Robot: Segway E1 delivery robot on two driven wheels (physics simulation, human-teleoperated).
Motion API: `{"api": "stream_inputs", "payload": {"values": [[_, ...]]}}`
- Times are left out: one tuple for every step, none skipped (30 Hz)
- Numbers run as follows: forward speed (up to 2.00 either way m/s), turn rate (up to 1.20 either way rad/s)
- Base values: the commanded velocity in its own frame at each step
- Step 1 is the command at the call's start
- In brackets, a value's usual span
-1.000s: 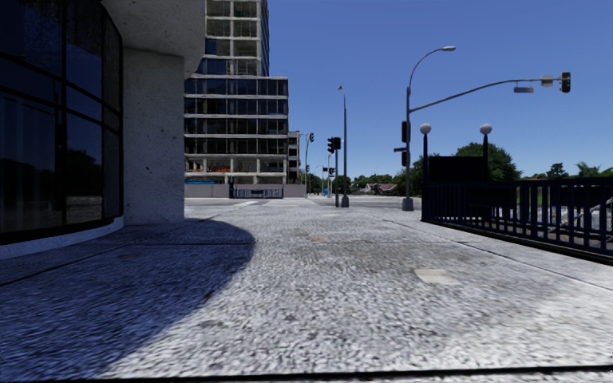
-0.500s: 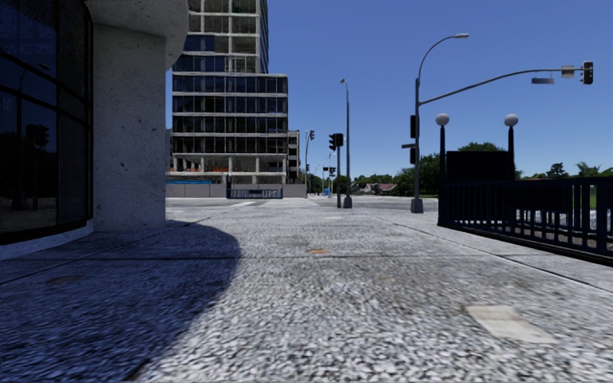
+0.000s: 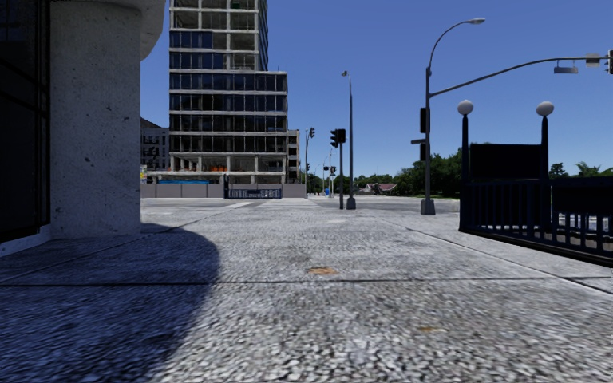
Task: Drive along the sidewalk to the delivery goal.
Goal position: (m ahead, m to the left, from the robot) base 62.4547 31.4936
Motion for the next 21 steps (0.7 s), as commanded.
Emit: {"api": "stream_inputs", "payload": {"values": [[2.0, 0.0], [2.0, 0.0], [2.0, 0.0], [2.0, 0.0], [2.0, 0.0], [2.0, 0.0], [2.0, 0.0], [2.0, 0.0], [2.0, 0.0], [2.0, 0.0], [2.0, 0.0], [2.0, 0.0], [2.0, 0.0], [2.0, 0.0], [2.0, 0.0], [2.0, 0.0], [2.0, 0.0], [2.0, 0.0], [2.0, 0.0], [2.0, 0.0], [2.0, 0.0]]}}
